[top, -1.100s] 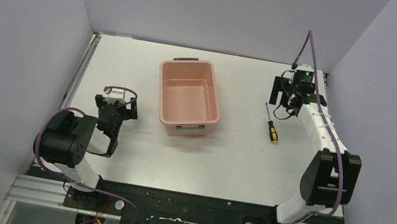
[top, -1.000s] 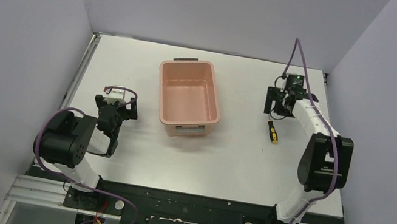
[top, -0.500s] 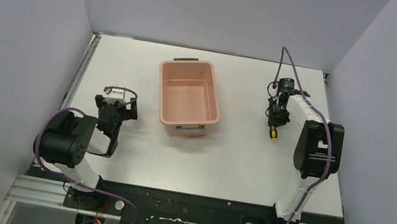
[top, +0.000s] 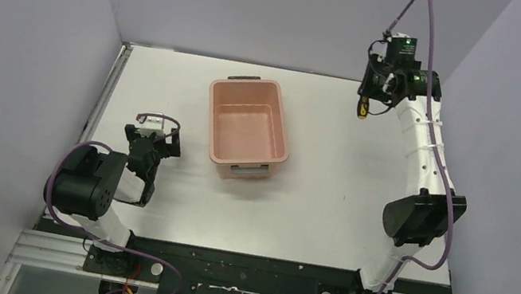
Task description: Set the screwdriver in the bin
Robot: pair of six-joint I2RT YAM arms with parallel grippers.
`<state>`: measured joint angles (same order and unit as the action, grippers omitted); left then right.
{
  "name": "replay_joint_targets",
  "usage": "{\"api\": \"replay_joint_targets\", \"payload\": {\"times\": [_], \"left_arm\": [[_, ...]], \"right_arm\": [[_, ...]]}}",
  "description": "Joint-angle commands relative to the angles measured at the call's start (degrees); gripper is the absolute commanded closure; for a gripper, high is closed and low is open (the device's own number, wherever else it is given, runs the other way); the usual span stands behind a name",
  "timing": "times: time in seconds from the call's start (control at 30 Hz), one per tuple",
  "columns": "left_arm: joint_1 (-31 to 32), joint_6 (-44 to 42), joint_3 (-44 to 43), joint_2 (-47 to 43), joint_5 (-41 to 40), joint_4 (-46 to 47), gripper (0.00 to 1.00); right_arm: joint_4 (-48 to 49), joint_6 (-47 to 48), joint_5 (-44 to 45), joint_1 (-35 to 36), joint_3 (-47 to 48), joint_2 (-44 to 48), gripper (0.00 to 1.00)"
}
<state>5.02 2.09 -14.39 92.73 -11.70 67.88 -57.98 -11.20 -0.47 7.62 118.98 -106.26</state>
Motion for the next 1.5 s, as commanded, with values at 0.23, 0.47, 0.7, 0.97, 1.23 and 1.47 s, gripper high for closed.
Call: {"api": "replay_joint_targets", "payload": {"times": [0.23, 0.47, 0.7, 0.97, 1.23, 1.47], "left_arm": [[-0.39, -0.40, -0.19, -0.53, 0.53, 1.32, 0.03], [-0.36, -0.41, -0.20, -0.46, 0.57, 1.32, 0.03], [-0.40, -0.42, -0.19, -0.53, 0.57, 1.33, 0.03], [-0.37, -0.35, -0.17, -0.48, 0.54, 1.35, 0.03], [-0.36, -0.38, -0.20, -0.51, 0.54, 1.44, 0.03], [-0.41, -0.41, -0.20, -0.53, 0.60, 1.36, 0.03]], "right_arm": [[12.35, -12.61, -2.71, 27.96, 6.16, -2.66, 1.00], [17.24, -13.14, 1.46, 34.00, -2.81, -9.71, 1.00], [18.71, -12.89, 2.48, 36.03, -9.05, -19.11, 0.96], [22.77, -13.32, 6.18, 36.36, -15.06, -20.72, 0.68], [20.43, -11.91, 10.13, 38.35, -9.94, -13.05, 0.43], [20.50, -8.56, 12.87, 40.27, -6.62, -2.68, 0.18]]}}
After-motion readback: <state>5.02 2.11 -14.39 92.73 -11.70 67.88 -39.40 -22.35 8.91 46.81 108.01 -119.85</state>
